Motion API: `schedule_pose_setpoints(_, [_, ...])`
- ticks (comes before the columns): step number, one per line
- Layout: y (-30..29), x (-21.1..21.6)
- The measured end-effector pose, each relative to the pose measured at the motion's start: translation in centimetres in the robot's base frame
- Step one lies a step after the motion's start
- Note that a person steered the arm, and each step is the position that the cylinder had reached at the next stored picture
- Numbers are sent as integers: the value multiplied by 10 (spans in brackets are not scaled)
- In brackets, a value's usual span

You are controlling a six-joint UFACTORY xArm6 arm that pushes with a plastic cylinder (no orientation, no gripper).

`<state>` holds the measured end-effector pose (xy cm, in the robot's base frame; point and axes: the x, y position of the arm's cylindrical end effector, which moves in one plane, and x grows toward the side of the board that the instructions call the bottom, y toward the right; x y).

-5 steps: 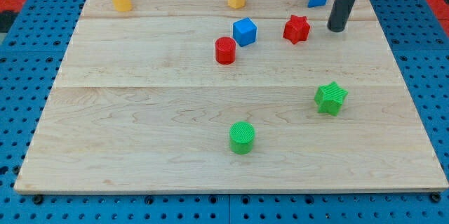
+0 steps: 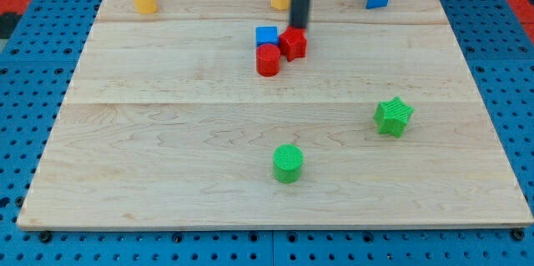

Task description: Push the red star to the center left side of the board

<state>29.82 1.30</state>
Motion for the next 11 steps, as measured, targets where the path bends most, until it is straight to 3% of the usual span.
schedule_pose_setpoints(1, [-35,13])
schedule_pose_setpoints(2, [-21,16])
schedule_pose_setpoints(4, [4,91])
schedule_pose_setpoints(5, [48,99])
schedule_pose_setpoints(6, [77,83])
schedule_pose_setpoints(9, [46,47])
schedule_pose_setpoints(11, [-24,47])
